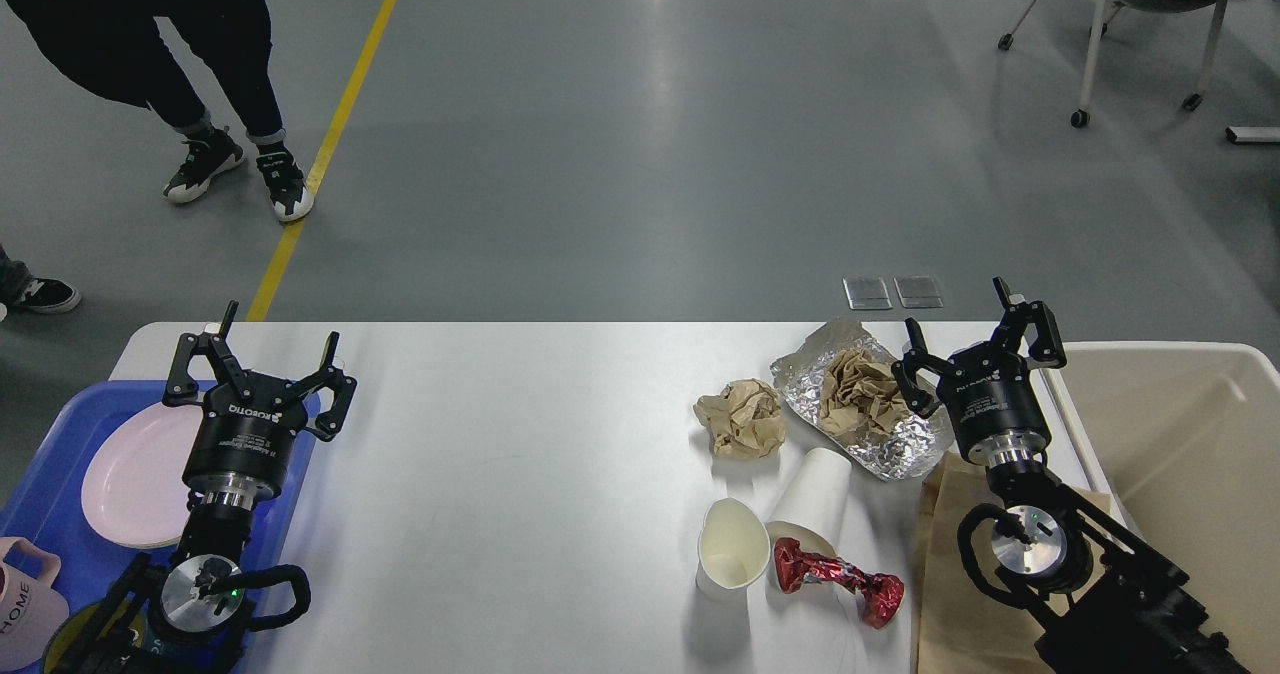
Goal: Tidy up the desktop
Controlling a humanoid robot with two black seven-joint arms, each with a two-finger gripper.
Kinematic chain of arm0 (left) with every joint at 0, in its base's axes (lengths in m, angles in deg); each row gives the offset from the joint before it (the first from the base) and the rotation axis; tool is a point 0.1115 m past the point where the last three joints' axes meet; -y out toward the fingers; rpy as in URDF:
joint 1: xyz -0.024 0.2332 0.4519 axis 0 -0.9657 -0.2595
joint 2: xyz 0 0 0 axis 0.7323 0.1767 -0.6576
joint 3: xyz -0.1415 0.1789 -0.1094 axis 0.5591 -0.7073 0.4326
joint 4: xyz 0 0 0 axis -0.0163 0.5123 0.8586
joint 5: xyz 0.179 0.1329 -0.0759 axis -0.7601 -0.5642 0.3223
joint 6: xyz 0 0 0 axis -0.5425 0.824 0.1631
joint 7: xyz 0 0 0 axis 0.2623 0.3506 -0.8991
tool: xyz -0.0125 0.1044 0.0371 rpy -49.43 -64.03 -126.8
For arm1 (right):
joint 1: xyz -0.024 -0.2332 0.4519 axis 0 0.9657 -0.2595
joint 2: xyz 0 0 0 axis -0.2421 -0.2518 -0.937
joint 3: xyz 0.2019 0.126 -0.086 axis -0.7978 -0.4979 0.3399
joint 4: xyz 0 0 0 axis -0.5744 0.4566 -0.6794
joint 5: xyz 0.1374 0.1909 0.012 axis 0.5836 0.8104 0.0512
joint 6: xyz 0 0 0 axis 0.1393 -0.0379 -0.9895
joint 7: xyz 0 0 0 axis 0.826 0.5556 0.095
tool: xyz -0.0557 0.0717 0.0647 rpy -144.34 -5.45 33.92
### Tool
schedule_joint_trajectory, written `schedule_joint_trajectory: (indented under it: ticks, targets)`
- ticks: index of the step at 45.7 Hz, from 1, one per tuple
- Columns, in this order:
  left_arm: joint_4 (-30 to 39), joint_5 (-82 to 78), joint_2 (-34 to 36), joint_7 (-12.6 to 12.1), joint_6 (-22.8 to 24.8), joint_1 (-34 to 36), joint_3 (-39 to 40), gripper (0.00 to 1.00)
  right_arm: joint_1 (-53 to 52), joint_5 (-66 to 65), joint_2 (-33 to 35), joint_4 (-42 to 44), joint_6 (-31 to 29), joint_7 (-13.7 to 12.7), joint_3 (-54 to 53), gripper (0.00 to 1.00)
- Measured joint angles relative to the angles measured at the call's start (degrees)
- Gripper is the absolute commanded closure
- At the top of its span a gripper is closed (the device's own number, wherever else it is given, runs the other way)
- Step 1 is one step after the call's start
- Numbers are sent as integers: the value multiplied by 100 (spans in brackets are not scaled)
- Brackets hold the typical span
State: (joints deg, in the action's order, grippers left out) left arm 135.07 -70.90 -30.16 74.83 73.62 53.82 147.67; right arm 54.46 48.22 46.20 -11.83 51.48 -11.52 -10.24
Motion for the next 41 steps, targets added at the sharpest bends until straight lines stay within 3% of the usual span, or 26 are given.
schedule_joint_trajectory:
  ticks: [41]
  targets:
    - [0, -2, 0, 0, 0, -1, 0, 4, 14, 0, -8, -30, 16, -3, -116, 0]
